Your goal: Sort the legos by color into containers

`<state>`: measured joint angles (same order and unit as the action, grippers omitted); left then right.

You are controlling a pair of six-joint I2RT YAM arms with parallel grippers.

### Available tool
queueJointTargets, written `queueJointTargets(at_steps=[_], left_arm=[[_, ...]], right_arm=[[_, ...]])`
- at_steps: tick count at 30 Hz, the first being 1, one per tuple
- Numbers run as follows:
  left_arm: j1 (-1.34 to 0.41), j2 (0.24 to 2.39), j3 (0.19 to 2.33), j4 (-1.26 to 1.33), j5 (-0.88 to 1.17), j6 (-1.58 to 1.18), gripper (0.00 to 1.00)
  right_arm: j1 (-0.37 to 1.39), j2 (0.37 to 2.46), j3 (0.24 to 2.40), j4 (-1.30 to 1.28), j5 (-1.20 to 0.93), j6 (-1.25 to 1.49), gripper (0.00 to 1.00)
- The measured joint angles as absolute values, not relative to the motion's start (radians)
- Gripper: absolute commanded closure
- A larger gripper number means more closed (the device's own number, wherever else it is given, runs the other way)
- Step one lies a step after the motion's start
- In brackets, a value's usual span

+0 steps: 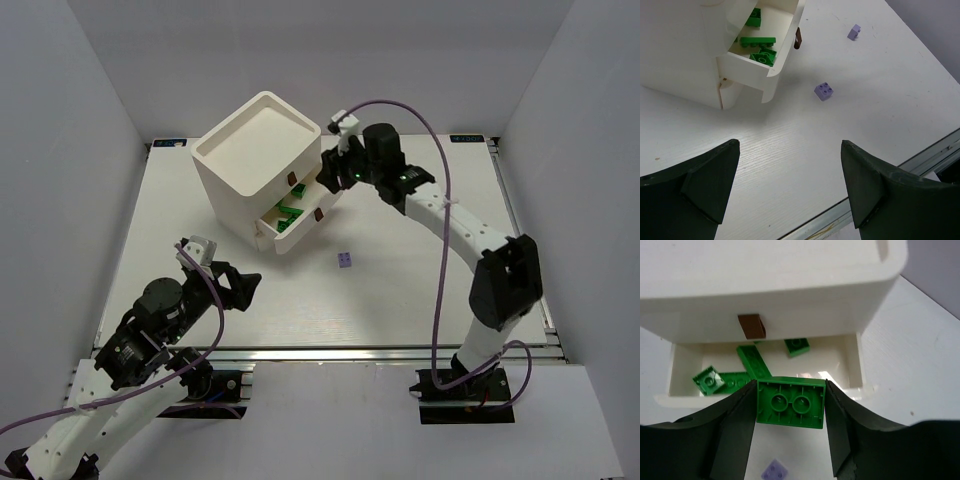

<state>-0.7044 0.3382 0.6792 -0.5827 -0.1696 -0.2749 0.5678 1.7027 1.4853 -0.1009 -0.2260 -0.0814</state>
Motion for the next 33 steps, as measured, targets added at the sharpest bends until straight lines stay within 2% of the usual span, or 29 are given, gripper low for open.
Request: queueJointTargets(at_steps=[3, 6, 7, 8, 10, 13, 15, 17, 18, 20, 21, 22, 23, 24, 27, 28, 30, 31, 33], left_arm=[[-0.704, 0.338, 0.679, -0.583, -0.175, -0.276, 0.08], [-0.704, 0.338, 0.679, -0.583, -0.177, -0.278, 0.08], [-0.704, 0.338, 0.679, -0.583, -0.177, -0.279, 0.08], [-0.704, 0.338, 0.679, -0.583, -0.177, -0.279, 0.08], [-0.704, 0.338, 0.679, -0.583, -0.177, -0.279, 0.08], [-0.704, 0.339, 0.679, -0.583, -0.177, -0.279, 0.08], [-0.704, 0.342, 0.679, -0.583, -0.177, -0.279, 0.11], [-0.704, 0.35, 0.679, -0.582, -0.176, -0.28, 0.18], [-0.704, 0.357, 0.679, -0.58, -0.175, -0.281, 0.34], [-0.704, 0.38, 0.679, -0.569, -0.165, -0.288, 0.55], [-0.702, 0.396, 0.679, -0.561, -0.155, -0.291, 0.76], [-0.702, 0.42, 0.679, -0.548, -0.138, -0.297, 0.85], [-0.702, 0.452, 0.679, -0.531, -0.119, -0.3, 0.92], [-0.702, 0.492, 0.679, -0.513, -0.095, -0.306, 0.97], [-0.704, 0.65, 0.697, -0.457, -0.01, -0.319, 0.97], [-0.704, 0.699, 0.702, -0.439, 0.017, -0.325, 0.93], [-0.704, 0.789, 0.72, -0.412, 0.059, -0.337, 0.89], [-0.706, 0.833, 0.736, -0.403, 0.074, -0.342, 0.83], [-0.712, 0.921, 0.796, -0.395, 0.091, -0.353, 0.82]], right_arm=[[0.599, 1.803, 1.594, -0.122, -0.239, -0.083, 0.58], [0.622, 1.89, 1.659, -0.142, -0.24, -0.083, 0.37], [0.627, 1.91, 1.671, -0.153, -0.24, -0.08, 0.25], [0.63, 1.928, 1.679, -0.164, -0.239, -0.077, 0.21], [0.632, 1.95, 1.681, -0.186, -0.239, -0.082, 0.14], [0.629, 1.957, 1.681, -0.212, -0.239, -0.084, 0.13], [0.628, 1.956, 1.682, -0.213, -0.24, -0.084, 0.19], [0.626, 1.951, 1.681, -0.225, -0.239, -0.084, 0.24], [0.622, 1.942, 1.679, -0.238, -0.238, -0.082, 0.28], [0.616, 1.891, 1.647, -0.251, -0.239, -0.084, 0.52], [0.611, 1.847, 1.607, -0.252, -0.244, -0.086, 0.65], [0.602, 1.775, 1.546, -0.256, -0.259, -0.086, 0.89], [0.588, 1.688, 1.463, -0.245, -0.279, -0.084, 0.96], [0.569, 1.594, 1.38, -0.24, -0.31, -0.086, 0.96], [0.492, 1.314, 1.18, -0.242, -0.457, -0.11, 0.98], [0.474, 1.246, 1.132, -0.235, -0.5, -0.121, 0.99], [0.458, 1.144, 1.031, -0.229, -0.577, -0.146, 1.0], [0.453, 1.108, 0.981, -0.226, -0.603, -0.158, 1.0], [0.444, 1.078, 0.905, -0.235, -0.629, -0.176, 1.0]])
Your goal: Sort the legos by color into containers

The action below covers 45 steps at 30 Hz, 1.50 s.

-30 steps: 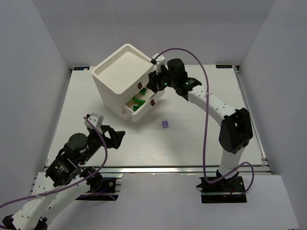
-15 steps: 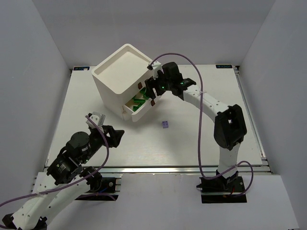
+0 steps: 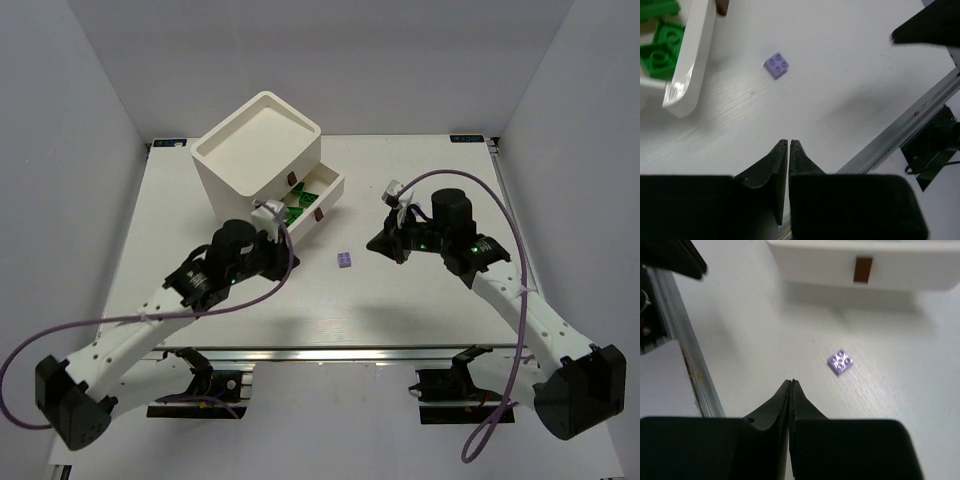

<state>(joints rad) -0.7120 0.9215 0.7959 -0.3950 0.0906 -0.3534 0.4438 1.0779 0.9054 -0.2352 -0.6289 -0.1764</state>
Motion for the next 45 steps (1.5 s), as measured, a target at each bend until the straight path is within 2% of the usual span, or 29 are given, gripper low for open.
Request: queueJointTargets(at_steps=[7, 18, 26, 45], left_arm=[[-0.784, 1.279, 1.092, -0.374, -0.009, -0.386, 0.8], [-0.861, 1.699, 1.441, -0.527, -0.382, -0.361, 0.82], [-0.866, 1.792, 1.568, -0.602, -0.543, -0.292, 0.82], [-0.863, 1.826, 1.568, -0.631, -0.668, -0.186, 0.83]], right_arm=[[0.389, 1.116, 0.853, -0.258, -0.582, -0.196, 1.0], [0.354, 1.106, 0.852, -0.255, -0.542, -0.203, 1.0], [0.342, 1.091, 0.852, -0.253, -0.562, -0.202, 1.0], [0.313, 1.102, 0.852, -0.253, -0.587, -0.193, 1.0]])
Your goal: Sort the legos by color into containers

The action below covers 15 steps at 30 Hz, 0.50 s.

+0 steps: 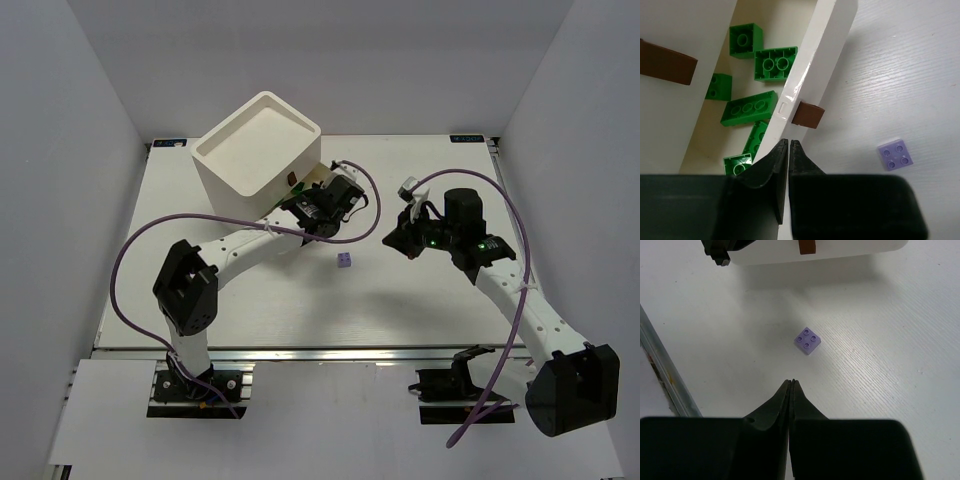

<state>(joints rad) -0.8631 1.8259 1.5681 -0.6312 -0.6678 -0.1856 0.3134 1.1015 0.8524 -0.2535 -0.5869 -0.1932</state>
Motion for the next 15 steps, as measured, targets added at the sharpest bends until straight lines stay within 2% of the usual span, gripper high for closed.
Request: queueJointTargets(at_steps=[11, 15], left_arm=[[-0.85, 1.826, 1.495, -0.621, -0.673, -0.138, 0.82], [-0.85, 1.829, 1.491, -0.614, -0.681, -0.121, 0.72]], right_arm=[[0.299, 1.112, 0.852, -0.253, -0.594, -0.191, 1.0], [0.294, 1.119, 0.852, -0.253, -0.599, -0.191, 1.0]])
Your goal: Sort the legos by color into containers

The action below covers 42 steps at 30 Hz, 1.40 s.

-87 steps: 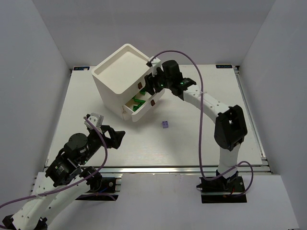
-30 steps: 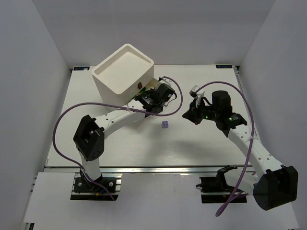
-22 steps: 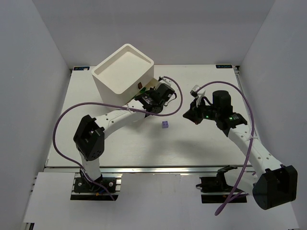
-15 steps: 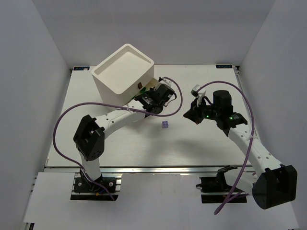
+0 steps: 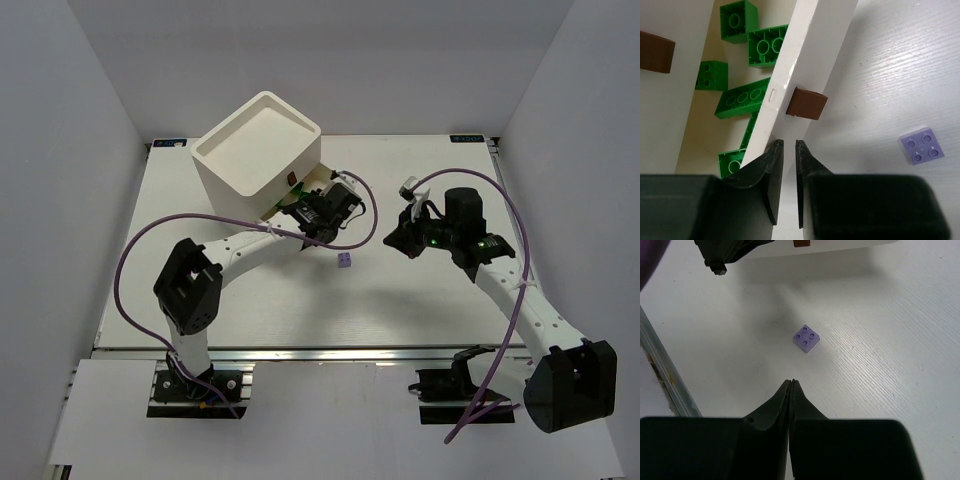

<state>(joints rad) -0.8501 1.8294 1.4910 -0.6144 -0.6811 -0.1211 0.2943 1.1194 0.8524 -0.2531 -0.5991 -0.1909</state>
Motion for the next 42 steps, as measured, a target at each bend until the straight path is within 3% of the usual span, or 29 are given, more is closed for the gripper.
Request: queueJointTargets(at_steps=[22, 34, 37, 41, 42], left_arm=[[-0.774, 1.956, 1.491, -0.504, -0.791, 0.035, 0.47], [-0.752, 1.959, 1.492, -0.485, -0.799, 0.078, 0.43], [-0.752, 1.959, 1.494, -0.485, -0.799, 0.08, 0.48], [-0.752, 1.958, 1.494, -0.488, -0.789, 0.068, 0.72], [-0.754, 1.954, 1.49, -0.487, -0.775, 0.068, 0.79]], right_arm=[[0.263, 1.121, 0.852, -0.253, -0.615, -0.191, 1.0], [0.246, 1.14, 0.852, -0.254, -0.628, -0.19, 1.0], [0.243, 1.144, 0.852, -0.254, -0.633, -0.191, 1.0], [0.241, 1.152, 0.852, -0.258, -0.646, -0.198, 1.0], [0.241, 1.153, 0.852, -0.262, -0.656, -0.209, 0.91]])
